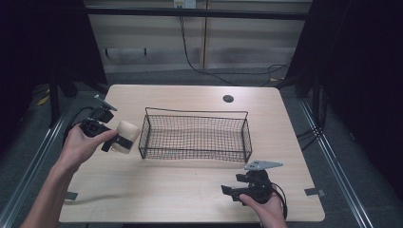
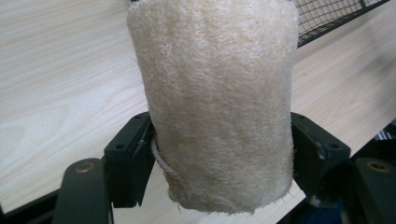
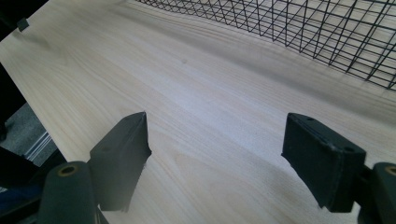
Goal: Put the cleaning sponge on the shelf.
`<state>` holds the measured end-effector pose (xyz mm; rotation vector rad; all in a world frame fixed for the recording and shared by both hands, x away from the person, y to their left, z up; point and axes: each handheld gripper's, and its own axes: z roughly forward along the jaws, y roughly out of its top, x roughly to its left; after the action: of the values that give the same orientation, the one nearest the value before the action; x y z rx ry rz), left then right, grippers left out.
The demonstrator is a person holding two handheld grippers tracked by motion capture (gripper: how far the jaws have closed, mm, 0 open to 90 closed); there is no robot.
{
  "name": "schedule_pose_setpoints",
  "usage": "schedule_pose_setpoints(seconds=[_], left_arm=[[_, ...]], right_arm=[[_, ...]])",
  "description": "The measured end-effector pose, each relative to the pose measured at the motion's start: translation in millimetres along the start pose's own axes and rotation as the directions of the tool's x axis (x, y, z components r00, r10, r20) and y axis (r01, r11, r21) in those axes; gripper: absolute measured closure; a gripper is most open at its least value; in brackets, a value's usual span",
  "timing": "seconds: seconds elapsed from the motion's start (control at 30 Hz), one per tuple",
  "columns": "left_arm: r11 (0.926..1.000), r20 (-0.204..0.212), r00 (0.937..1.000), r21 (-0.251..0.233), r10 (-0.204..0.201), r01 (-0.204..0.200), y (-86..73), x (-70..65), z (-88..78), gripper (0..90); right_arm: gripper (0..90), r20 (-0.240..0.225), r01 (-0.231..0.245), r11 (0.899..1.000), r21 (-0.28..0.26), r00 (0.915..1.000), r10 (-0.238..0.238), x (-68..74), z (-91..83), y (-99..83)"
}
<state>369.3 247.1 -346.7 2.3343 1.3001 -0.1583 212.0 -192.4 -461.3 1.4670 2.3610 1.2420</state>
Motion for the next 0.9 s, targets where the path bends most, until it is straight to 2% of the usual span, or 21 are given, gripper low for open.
schedule_pose_setpoints(seconds=[0.23, 0.47, 0.5, 0.57, 0.73, 0.87, 0.9], left_arm=[[0.9997, 0.009, 0.9998, 0.014, 0.02, -0.02, 13.7, -13.1, 4.5, 30.2], [0.9999, 0.016, 0.9999, 0.01, 0.001, -0.001, 23.5, -21.3, 7.7, 30.1], [0.9997, 0.014, 0.9998, 0.02, 0.011, -0.011, 25.0, -21.8, 7.7, 30.0], [0.9999, 0.022, 0.9998, 0.017, -0.001, 0.0, 27.4, -24.4, 8.8, 30.1], [0.9997, 0.02, 0.9998, 0.024, 0.005, -0.005, 33.3, -28.8, 10.9, 30.1], [0.9994, 0.017, 0.9998, 0.034, -0.006, 0.005, 37.2, -31.3, 14.4, 30.0], [0.9992, 0.011, 0.9999, 0.039, 0.004, -0.004, 38.2, -32.6, 15.6, 30.0]], right_arm=[[22.5, -0.002, 0.004, 1.0, -0.004, 1.0, -0.004, -0.1, -0.1, -0.1], [22.5, -0.003, 0.005, 1.0, -0.002, 1.0, -0.005, 0.0, 0.0, -0.2], [22.5, -0.003, 0.004, 1.0, -0.002, 1.0, -0.004, 0.1, 0.1, -0.2], [22.4, -0.002, 0.003, 1.0, 0.0, 1.0, -0.003, 0.3, -0.1, -0.2], [22.5, -0.003, 0.0, 1.0, -0.002, 1.0, 0.0, 0.1, -0.3, -0.3], [22.5, -0.005, 0.002, 1.0, -0.002, 1.0, -0.002, 0.2, -0.3, -0.4], [22.5, -0.001, 0.002, 1.0, -0.001, 1.0, -0.002, 0.3, -0.3, -0.4]])
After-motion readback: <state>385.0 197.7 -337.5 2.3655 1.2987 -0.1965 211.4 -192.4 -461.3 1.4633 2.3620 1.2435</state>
